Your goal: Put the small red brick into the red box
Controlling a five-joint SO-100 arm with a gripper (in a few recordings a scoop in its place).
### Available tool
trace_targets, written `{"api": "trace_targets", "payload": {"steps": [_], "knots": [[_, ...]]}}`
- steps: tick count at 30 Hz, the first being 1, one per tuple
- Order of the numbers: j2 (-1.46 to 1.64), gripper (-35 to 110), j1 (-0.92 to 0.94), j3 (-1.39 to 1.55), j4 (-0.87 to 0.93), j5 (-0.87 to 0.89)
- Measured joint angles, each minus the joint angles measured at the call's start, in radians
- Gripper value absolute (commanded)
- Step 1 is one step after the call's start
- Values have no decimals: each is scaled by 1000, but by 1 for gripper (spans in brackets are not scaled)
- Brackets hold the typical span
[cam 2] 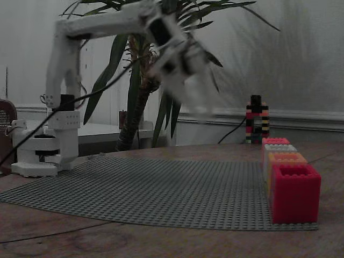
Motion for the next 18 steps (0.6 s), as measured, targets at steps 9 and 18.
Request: {"api": "trace_targets", "payload": {"steps": [9,18], "knots": [[746,0,-34,767,15,41],[1292,0,-34,1066,138,124]]}}
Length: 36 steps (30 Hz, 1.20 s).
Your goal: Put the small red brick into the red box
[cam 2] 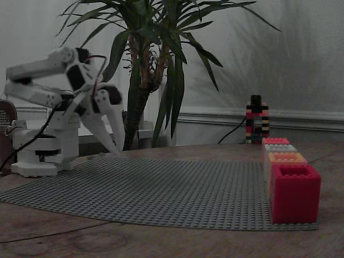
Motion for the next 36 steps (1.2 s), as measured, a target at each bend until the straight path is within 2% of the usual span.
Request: {"api": "trace_targets", "payload": {"steps": [16,36], "knots": [[213,0,-51,97,63,58],[216,0,-69,97,64,71]]}}
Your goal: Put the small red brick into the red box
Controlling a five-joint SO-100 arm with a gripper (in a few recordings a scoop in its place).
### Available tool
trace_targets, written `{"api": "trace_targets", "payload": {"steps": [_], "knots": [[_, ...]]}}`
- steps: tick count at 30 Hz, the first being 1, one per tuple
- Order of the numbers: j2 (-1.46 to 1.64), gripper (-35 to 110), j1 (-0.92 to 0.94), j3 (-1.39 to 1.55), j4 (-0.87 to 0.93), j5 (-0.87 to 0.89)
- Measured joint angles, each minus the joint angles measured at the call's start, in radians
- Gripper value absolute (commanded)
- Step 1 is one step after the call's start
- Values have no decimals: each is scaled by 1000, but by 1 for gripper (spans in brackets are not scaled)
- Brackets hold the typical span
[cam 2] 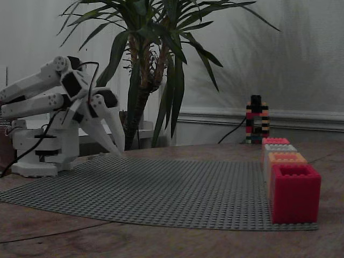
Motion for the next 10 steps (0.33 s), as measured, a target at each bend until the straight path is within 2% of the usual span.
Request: {"api": "trace_targets", "payload": {"steps": [10], "knots": [[0,0,0,0,0,5]]}}
